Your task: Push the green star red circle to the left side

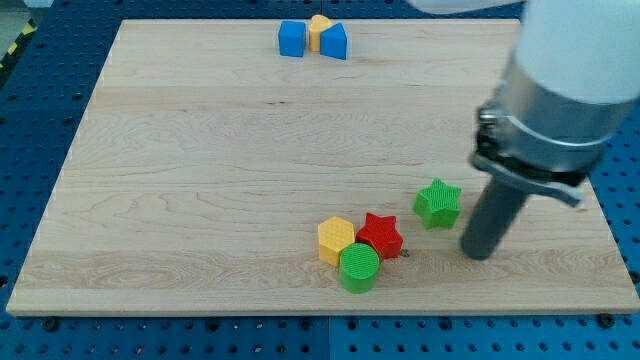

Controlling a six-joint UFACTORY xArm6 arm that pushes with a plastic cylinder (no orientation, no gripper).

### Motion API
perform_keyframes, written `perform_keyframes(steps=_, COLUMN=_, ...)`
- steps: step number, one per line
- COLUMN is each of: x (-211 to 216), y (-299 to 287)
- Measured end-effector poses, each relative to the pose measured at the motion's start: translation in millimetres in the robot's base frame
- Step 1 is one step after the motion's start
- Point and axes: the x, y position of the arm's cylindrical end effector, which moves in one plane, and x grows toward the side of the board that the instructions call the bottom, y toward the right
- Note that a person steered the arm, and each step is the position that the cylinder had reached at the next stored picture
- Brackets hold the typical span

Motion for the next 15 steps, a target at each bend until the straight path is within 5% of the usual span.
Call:
perform_keyframes(steps=3, x=-57.1, y=78.7)
perform_keyframes(steps=7, x=-72.1, y=69.5)
perform_keyframes(steps=15, x=-45.5, y=-121.1)
